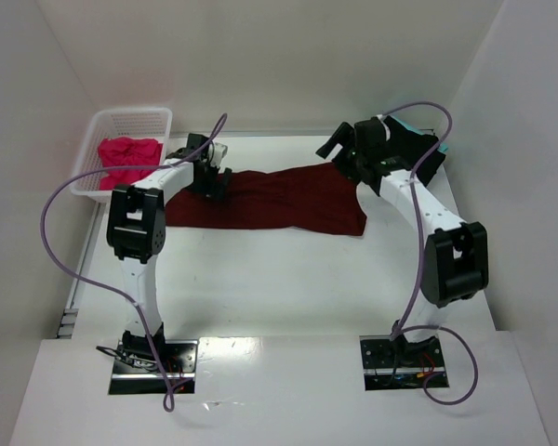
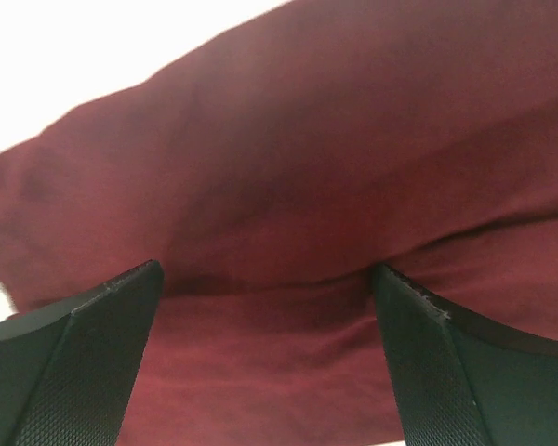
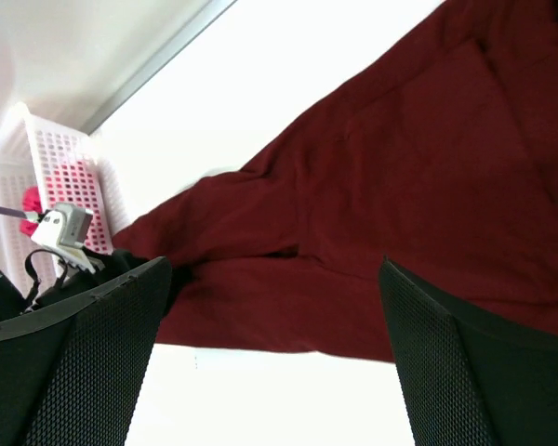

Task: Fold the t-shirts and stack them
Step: Rotate the tshirt 90 degrees

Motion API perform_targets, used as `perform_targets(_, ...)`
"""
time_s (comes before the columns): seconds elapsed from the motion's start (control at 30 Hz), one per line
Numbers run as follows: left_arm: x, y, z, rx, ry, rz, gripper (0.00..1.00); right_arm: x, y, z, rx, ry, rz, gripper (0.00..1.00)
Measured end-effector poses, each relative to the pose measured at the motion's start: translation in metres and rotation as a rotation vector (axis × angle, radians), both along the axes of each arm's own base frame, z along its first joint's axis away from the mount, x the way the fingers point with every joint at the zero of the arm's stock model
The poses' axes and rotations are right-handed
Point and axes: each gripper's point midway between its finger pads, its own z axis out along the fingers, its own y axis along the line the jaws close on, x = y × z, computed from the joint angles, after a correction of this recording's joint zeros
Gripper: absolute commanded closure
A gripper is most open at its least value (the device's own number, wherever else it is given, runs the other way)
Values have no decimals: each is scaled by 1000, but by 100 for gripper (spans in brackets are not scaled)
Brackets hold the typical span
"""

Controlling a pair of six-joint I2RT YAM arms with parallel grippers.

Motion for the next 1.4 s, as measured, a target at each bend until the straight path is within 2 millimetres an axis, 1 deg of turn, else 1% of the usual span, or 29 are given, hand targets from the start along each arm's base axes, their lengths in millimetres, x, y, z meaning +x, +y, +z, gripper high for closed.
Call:
perform_targets(0.13,2,3,2,45,-14,-12,0,-11,-9,11,5,-21,-11,1)
perform_targets(0.23,1,0,2,74,-14,-22,0,-19,-11,14,5,-21,-11,1)
perform_targets(0.3,0,-3,2,102,-16,-28,0,-20,-11,16,4,-26,-10,1)
perform_targets(0.4,-6,-12,4,132,-10,-32,0,-21,-12,15,-3,-26,-5,1)
perform_targets(0.47,-14,-23,3,128,10,-35,0,-22,-12,11,-12,-19,-1,1)
perform_targets(0.57,-38,-43,1,98,51,-41,0,-25,-13,2,-26,6,4,1)
perform_targets(0.67,-70,-60,-3,52,118,-42,0,-27,-14,-9,-39,33,9,1)
perform_targets(0.77,-104,-71,-7,-5,211,-16,0,-28,-14,-28,-54,77,13,1)
perform_targets(0.83,-124,-78,-9,-42,261,5,0,-31,-14,-44,-64,116,19,1)
perform_targets(0.93,-155,-85,-9,-75,327,32,0,-34,-14,-66,-75,172,25,1)
perform_targets(1.07,-202,-99,-8,-95,421,14,0,-40,-14,-87,-83,224,33,1)
perform_targets(1.17,-232,-109,-7,-103,486,-11,0,-41,-14,-103,-93,260,37,1)
perform_targets(1.2,-239,-111,-5,-111,505,-16,0,-41,-13,-110,-99,279,39,1)
perform_targets(1.27,-246,-115,-2,-133,527,-13,0,-44,-11,-126,-111,320,46,1)
perform_targets(1.33,-248,-118,1,-161,532,-15,0,-50,-5,-145,-126,367,62,1)
perform_targets(1.4,-250,-122,3,-187,534,-22,0,-55,3,-159,-142,407,82,1)
